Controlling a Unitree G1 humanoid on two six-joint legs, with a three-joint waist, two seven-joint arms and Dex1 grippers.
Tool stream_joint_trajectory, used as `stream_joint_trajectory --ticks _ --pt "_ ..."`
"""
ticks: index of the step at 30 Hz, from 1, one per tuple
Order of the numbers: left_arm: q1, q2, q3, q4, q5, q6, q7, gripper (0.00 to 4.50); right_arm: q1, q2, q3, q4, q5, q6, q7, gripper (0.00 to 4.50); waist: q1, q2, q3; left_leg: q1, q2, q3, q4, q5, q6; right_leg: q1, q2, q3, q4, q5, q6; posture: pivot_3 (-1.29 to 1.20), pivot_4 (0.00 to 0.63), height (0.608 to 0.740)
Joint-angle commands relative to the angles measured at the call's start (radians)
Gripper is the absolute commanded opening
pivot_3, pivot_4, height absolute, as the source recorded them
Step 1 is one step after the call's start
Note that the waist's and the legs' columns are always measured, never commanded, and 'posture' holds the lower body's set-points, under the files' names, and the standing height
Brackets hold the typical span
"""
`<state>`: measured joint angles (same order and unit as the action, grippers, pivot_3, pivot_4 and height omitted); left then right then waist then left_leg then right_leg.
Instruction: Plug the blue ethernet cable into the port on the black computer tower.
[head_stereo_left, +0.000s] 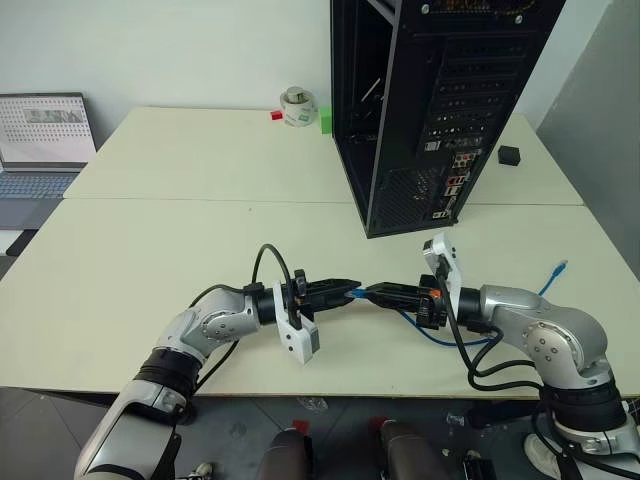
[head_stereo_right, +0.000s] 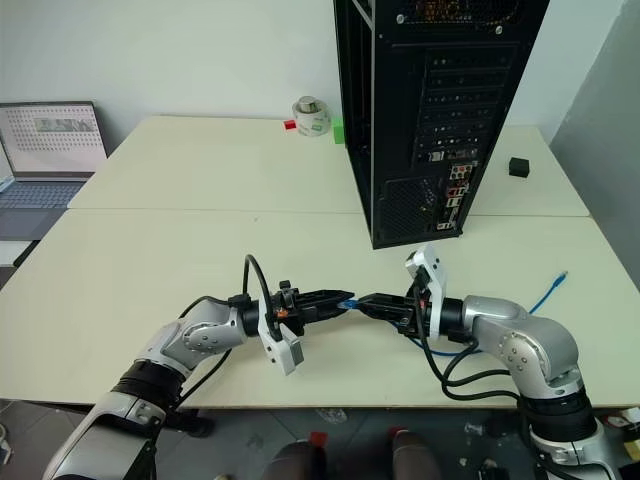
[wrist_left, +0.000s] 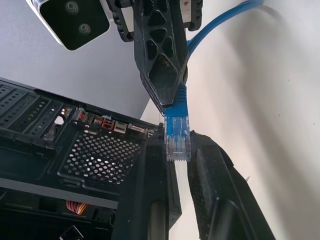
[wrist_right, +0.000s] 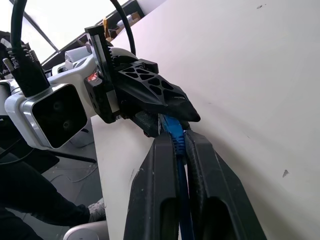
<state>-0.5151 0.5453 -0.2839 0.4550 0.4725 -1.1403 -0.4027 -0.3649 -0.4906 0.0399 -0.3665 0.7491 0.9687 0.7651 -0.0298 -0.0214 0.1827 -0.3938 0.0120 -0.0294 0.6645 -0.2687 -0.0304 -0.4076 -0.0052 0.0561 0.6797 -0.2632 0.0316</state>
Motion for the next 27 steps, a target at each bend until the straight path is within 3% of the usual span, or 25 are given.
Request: stream_joint_trajectory --ticks 1,7,11,18,20,27 --pt "-0.02 0.006 -0.006 -0.006 -0.042 0.022 0.0 1.6 -0.019 -0.001 -0.014 -0.015 0.029 -0.005 0.012 0.0 0.0 0.0 0.0 0.0 0.0 0.0 0.0 0.0 0.0 0.0 0.0 0.0 0.0 0.0 0.0 0.0 0.15 0.74" --pt "-0.004 0.034 -0.029 -0.01 -0.069 0.052 -0.044 2.62 -0.025 -0.017 -0.02 -0.005 0.021 -0.019 0.013 0.0 0.0 0.0 0.0 0.0 0.0 0.0 0.0 0.0 0.0 0.0 0.0 0.0 0.0 0.0 0.0 0.0 0.15 0.74" --pt "0.041 0.041 -0.048 -0.061 -0.247 0.183 -0.153 2.62 -0.024 -0.053 -0.055 0.011 -0.01 -0.059 0.006 0.0 0.0 0.0 0.0 0.0 0.0 0.0 0.0 0.0 0.0 0.0 0.0 0.0 0.0 0.0 0.0 0.0 0.15 0.74" --pt "0.096 -0.048 0.016 -0.345 -0.563 0.735 -0.249 2.62 -0.017 -0.085 -0.173 0.05 -0.166 -0.222 -0.145 0.0 0.001 0.0 0.0 -0.003 -0.001 -0.004 0.002 0.0 0.0 0.0 -0.001 -0.005 0.0 0.0 0.0 0.0 0.15 0.74" --pt "0.093 -0.088 0.018 -0.462 -0.662 0.958 -0.243 2.62 -0.028 -0.061 -0.208 0.065 -0.258 -0.291 -0.267 0.0 0.0 0.0 0.0 -0.003 -0.001 -0.007 0.002 0.0 0.0 0.0 -0.002 -0.006 0.0 0.0 0.0 0.0 0.15 0.74" --pt "0.012 -0.198 0.039 -0.648 -0.773 1.403 -0.17 2.62 -0.083 0.016 -0.202 0.152 -0.478 -0.425 -0.527 0.0 -0.002 0.0 0.0 -0.004 -0.001 -0.011 0.002 0.0 0.0 0.0 -0.001 -0.008 0.0 0.0 0.0 0.0 0.15 0.74"
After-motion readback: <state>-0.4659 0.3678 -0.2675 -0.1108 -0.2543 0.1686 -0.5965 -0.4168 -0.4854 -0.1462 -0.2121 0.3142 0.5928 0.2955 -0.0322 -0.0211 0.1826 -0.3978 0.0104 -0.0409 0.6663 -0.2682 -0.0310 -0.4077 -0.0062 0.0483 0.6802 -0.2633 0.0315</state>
